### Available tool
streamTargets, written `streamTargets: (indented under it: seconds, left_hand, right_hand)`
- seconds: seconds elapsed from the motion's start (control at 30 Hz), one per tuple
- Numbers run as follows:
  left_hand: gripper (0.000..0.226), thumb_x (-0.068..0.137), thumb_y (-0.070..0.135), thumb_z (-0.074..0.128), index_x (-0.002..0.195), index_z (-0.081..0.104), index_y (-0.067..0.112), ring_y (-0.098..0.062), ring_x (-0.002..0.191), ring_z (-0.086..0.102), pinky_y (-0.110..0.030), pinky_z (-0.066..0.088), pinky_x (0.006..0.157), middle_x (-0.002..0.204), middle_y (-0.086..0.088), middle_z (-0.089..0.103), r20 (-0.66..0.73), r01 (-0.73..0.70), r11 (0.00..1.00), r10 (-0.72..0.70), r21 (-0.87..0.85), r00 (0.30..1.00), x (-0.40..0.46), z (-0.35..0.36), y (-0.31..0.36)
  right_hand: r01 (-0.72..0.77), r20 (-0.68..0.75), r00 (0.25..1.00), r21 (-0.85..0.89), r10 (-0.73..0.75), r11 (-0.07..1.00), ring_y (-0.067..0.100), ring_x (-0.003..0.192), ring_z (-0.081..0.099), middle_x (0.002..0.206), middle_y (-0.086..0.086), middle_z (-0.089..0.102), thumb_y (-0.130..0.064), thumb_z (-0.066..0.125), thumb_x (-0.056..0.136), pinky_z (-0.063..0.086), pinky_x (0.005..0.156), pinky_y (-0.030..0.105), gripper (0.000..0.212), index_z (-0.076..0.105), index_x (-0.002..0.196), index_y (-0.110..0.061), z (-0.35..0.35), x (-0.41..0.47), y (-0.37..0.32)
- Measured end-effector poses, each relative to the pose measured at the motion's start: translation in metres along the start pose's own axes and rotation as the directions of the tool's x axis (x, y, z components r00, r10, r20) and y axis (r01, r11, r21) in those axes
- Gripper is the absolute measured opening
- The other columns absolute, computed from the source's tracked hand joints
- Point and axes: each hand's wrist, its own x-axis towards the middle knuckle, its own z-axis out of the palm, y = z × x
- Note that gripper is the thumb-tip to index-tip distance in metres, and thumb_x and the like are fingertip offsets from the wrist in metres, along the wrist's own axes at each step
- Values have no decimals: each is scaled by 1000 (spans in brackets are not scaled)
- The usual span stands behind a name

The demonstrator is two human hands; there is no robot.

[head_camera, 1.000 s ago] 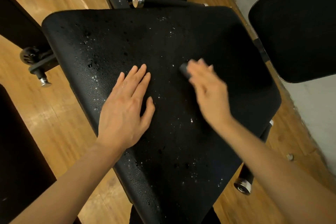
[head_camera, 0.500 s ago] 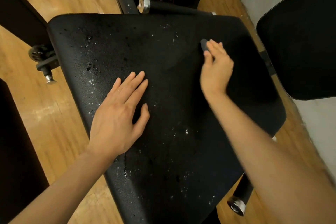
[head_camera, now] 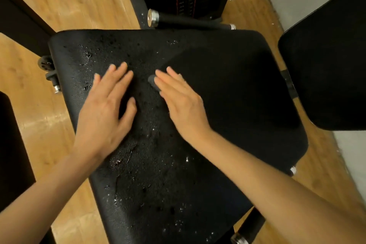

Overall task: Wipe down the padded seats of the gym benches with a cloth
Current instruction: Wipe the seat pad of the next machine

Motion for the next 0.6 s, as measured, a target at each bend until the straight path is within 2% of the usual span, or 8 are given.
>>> streamTargets:
  seconds: [0.07, 0.1, 0.2, 0.23, 0.33, 0.43, 0.57, 0.6]
  left_hand:
    - [53, 104, 27, 37, 153, 35, 8, -20, 153, 15, -26, -4, 124, 163, -5, 28, -18, 57, 998, -57, 27, 998, 12, -1, -7]
    - [55, 104, 30, 36, 154, 33, 8, -20, 154, 14, -26, -4, 124, 164, -5, 26, -14, 64, 997, -63, 51, 998, 15, 0, -9]
    - [59, 101, 33, 35, 155, 32, 10, -20, 154, 14, -27, -2, 125, 164, -4, 24, -16, 69, 995, -68, 74, 998, 14, 5, -12]
    - [59, 101, 33, 36, 155, 32, 10, -19, 154, 14, -27, -2, 125, 164, -3, 25, -19, 70, 995, -69, 65, 997, 14, 5, -12]
    - [58, 101, 32, 37, 155, 33, 10, -19, 154, 15, -27, -1, 125, 164, -3, 25, -24, 75, 996, -74, 57, 997, 15, 3, -12]
    - [58, 100, 31, 38, 154, 34, 11, -19, 154, 15, -30, 2, 126, 164, -2, 25, -18, 79, 995, -78, 58, 997, 14, 3, -11]
    - [58, 100, 31, 39, 154, 34, 11, -17, 154, 15, -30, 2, 126, 164, 0, 25, -8, 79, 995, -79, 54, 997, 15, 4, -11]
    - [58, 100, 31, 39, 154, 33, 11, -17, 154, 14, -31, 2, 126, 164, 0, 24, -6, 82, 995, -82, 49, 997, 15, 4, -11]
  right_hand:
    - [109, 72, 992, -40, -106, 993, 30, 132, 50, 134, 14, 60, 4, 59, 90, 32, 117, 40, 35, 63, 125, 0, -17, 12, 32]
    - [53, 23, 998, -85, -51, 995, 30, 133, 49, 134, 13, 60, 4, 58, 91, 32, 116, 42, 35, 63, 125, -1, -24, 26, 52]
    - [-411, -263, 883, -39, 388, 911, 23, 138, 43, 137, 7, 58, 1, 54, 95, 34, 116, 43, 35, 60, 129, -5, -27, 60, 63]
    - [-451, -316, 851, -32, 419, 892, 25, 137, 45, 136, 8, 59, 2, 54, 94, 35, 115, 45, 34, 61, 127, -3, -16, 61, 45]
    - [-94, -98, 992, -80, 86, 992, 31, 132, 49, 133, 12, 61, 6, 58, 91, 35, 115, 44, 34, 63, 124, 0, 6, 44, 9]
    - [173, 56, 984, -138, -167, 975, 31, 129, 54, 132, 14, 62, 6, 61, 89, 35, 114, 40, 35, 64, 124, 1, -9, 67, 49]
    - [-227, -119, 969, -81, 217, 970, 27, 137, 45, 137, 11, 58, 2, 53, 95, 31, 115, 34, 34, 60, 129, -1, -7, 103, 54]
    - [-221, -120, 969, -49, 214, 974, 28, 137, 45, 138, 12, 57, 1, 54, 95, 33, 116, 37, 34, 60, 129, 0, -5, 91, 46]
